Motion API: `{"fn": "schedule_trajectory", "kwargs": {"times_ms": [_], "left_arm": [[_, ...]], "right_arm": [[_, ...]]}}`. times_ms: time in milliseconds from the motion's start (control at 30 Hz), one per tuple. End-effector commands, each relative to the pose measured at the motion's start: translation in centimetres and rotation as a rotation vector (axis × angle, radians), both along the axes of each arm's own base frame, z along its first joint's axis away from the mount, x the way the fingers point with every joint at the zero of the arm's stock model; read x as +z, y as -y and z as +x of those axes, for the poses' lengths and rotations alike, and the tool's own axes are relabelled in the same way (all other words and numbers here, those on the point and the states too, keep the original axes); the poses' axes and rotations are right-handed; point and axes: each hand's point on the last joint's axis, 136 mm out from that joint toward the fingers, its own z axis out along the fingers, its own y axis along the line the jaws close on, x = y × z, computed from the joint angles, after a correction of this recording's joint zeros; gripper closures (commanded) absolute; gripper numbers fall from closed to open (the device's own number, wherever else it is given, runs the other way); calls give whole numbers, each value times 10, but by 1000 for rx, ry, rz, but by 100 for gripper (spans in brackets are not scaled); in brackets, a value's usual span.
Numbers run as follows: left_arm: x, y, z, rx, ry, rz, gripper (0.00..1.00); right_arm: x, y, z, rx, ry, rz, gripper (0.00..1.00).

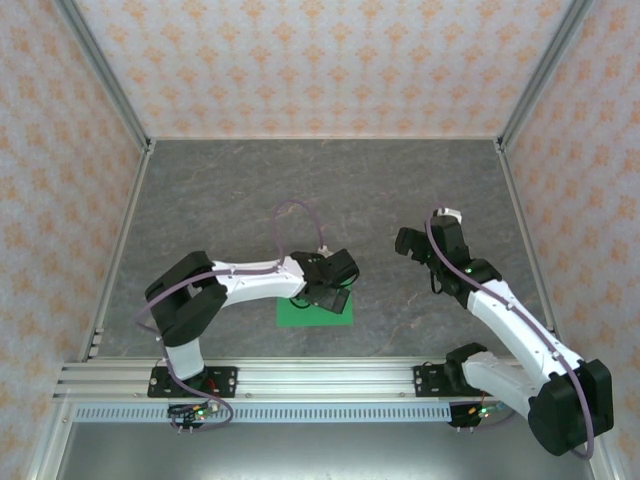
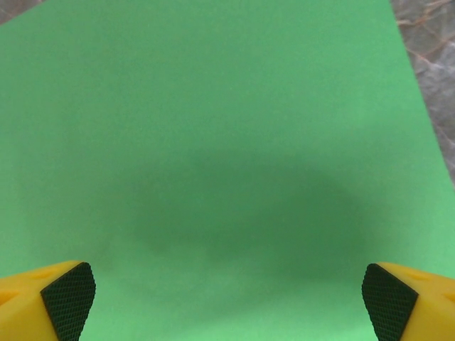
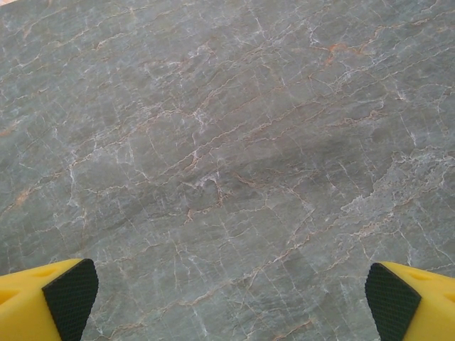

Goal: Fold a paper plane with a square sheet of paper (fold left side to right side)
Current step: Move the square sheet of paper to the center of the table.

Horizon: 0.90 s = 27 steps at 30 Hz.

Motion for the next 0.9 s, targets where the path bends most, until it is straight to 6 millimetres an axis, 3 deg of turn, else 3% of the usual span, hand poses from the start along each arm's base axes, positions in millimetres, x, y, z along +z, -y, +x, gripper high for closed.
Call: {"fn": "schedule_trajectory", "kwargs": {"times_ms": [0, 367, 867], "left_arm": [[-2, 3, 2, 41, -48, -24, 1], [-23, 0, 16, 80, -152, -66, 3], [-25, 15, 102, 59, -169, -70, 6]], "right_arm": [[13, 2, 3, 3, 16, -40, 0], [10, 4, 4, 1, 5, -60, 0], [9, 4, 2, 7, -7, -66, 0]]}}
